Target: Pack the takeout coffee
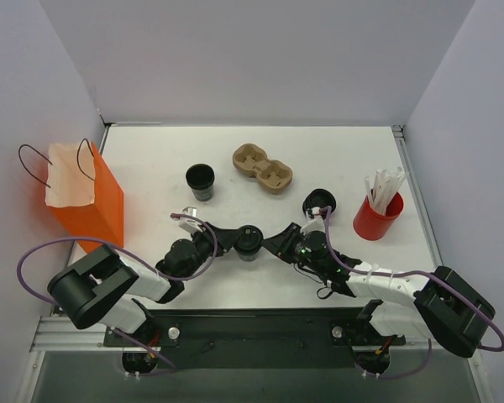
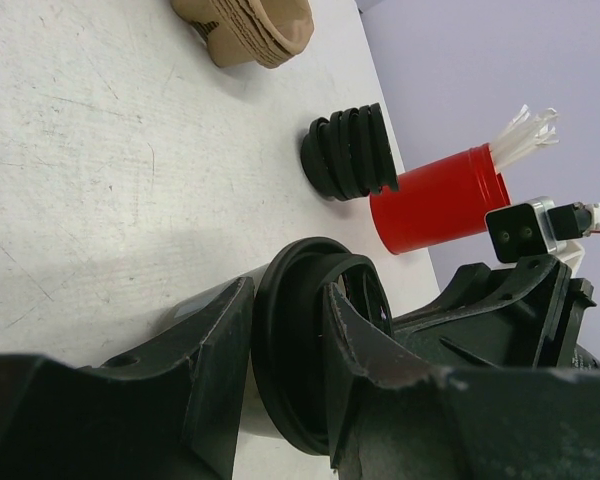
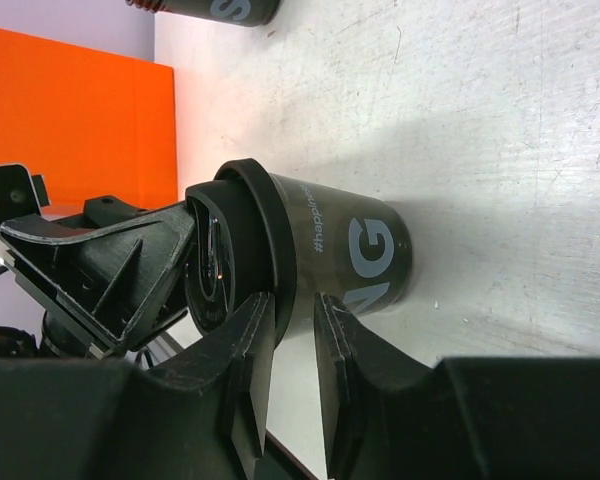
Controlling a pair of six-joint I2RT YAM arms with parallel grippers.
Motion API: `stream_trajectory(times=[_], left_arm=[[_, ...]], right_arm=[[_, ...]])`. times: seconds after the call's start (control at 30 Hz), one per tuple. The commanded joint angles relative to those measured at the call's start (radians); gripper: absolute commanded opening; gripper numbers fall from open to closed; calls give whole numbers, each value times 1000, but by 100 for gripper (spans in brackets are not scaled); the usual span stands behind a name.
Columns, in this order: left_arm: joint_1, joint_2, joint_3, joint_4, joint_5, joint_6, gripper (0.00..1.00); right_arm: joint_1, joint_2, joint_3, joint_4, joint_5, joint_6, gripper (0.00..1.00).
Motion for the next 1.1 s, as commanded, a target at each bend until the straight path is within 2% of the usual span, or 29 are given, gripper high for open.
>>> stream_trajectory(times=[0.0,0.17,0.27,0.43,0.5,0.63,0.73,0.83,1.07], left_arm=[[-22,98,-89,-508,51,83,37],[-29,101,-77,-514,54,82,37],[-31,107,-76,-516,51,82,37],[-34,121,-89,-516,39,71,37],[-34,121,-89,-513,37,70,37],[-34,101,-72,-555,32,77,37],[-35,68,-69,-597,19,80,37],[-34,63,-72,-601,8,71,37],[-35,54,-75,-624,-14,59,37]], right_arm=[[-8,32,23,-355,-11,-128,23],[-25,112,60,-334,-43,-138,22],[-10,181,51,-368,-1,-111,20],[25,291,-44,-300,29,-51,18],[47,305,-31,-347,69,-62,18],[47,272,3,-383,89,-114,18],[42,151,66,-431,75,-177,21],[10,85,152,-446,-5,-232,25],[-59,64,282,-437,-167,-280,30]])
